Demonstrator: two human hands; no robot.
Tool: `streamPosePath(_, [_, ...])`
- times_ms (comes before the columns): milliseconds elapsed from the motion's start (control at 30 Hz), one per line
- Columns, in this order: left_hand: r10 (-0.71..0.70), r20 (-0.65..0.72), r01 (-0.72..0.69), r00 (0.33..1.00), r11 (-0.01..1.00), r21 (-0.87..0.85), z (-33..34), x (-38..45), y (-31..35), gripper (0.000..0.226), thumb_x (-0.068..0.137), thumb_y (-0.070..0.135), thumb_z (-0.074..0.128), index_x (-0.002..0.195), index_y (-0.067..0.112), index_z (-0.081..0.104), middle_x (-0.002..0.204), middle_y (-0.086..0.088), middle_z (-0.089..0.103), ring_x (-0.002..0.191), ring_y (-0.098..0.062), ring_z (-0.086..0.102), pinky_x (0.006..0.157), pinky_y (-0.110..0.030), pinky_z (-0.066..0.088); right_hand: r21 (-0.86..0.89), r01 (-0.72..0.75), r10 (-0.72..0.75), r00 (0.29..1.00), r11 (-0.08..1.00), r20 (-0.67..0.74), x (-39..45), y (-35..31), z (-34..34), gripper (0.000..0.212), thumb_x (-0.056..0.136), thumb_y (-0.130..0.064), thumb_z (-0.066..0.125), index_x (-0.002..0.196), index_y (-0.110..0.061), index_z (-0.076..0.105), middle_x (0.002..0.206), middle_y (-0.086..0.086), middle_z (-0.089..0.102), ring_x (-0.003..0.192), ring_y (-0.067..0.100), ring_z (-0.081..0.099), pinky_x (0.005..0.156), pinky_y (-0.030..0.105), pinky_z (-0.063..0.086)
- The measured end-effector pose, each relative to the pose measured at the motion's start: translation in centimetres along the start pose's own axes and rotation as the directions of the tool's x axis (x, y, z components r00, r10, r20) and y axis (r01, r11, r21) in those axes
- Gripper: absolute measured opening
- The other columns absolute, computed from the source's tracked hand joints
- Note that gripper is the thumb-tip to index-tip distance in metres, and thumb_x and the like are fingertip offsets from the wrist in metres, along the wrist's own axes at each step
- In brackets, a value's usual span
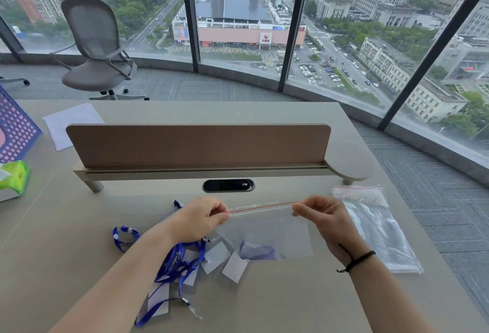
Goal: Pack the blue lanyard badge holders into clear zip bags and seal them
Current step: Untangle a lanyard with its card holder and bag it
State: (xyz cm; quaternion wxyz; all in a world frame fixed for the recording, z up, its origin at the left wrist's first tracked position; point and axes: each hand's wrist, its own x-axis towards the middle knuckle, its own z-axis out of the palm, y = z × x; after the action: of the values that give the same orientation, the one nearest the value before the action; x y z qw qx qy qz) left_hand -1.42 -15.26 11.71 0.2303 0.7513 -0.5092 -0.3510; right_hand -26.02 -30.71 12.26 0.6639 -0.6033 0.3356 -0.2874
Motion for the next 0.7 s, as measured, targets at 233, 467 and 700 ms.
streamPosePath(233, [-0.051, -0.004, 0.050, 0.999, 0.993, -0.107, 0.5, 1.1, -0.9, 0.013, 0.098, 0.028, 0.061, 0.092, 0.021, 0.070, 0.091, -0.008, 0.074, 0.089, -0.033, 0.068, 0.085, -0.048, 0.057, 0.063, -0.149, 0.154, 0.984, 0.987, -0.091, -0.1, 0.9, -2.7, 0.015, 0.084, -0.004, 0.070, 0.077, 0.008, 0.062, 0.068, 0.015, 0.065, 0.055, 0.022, 0.064, 0.060, 0.034, 0.056])
streamPosePath(467, [-0.062, 0.052, 0.079, 0.997, 0.889, -0.451, 3.3, 5.1, 2.3, 0.032, 0.088, 0.026, 0.069, 0.094, -0.006, 0.070, 0.083, -0.013, 0.078, 0.078, -0.022, 0.075, 0.077, -0.029, 0.062, 0.024, -0.230, 0.230, 0.952, 0.973, -0.200, 1.1, 1.8, -8.2, 0.016, 0.087, -0.009, 0.069, 0.082, 0.006, 0.065, 0.071, 0.010, 0.067, 0.047, 0.022, 0.059, 0.052, 0.032, 0.055])
streamPosePath(700, [-0.206, -0.141, 0.124, 0.968, 0.887, -0.445, 7.3, 15.2, 3.1, 0.021, 0.094, 0.016, 0.069, 0.082, -0.001, 0.068, 0.076, -0.019, 0.075, 0.064, -0.020, 0.069, 0.066, -0.037, 0.060, -0.084, -0.359, 0.320, 0.899, 0.930, -0.297, 10.6, 6.1, -12.4, 0.014, 0.091, -0.018, 0.069, 0.082, -0.008, 0.067, 0.075, 0.007, 0.069, 0.049, 0.018, 0.060, 0.050, 0.029, 0.053])
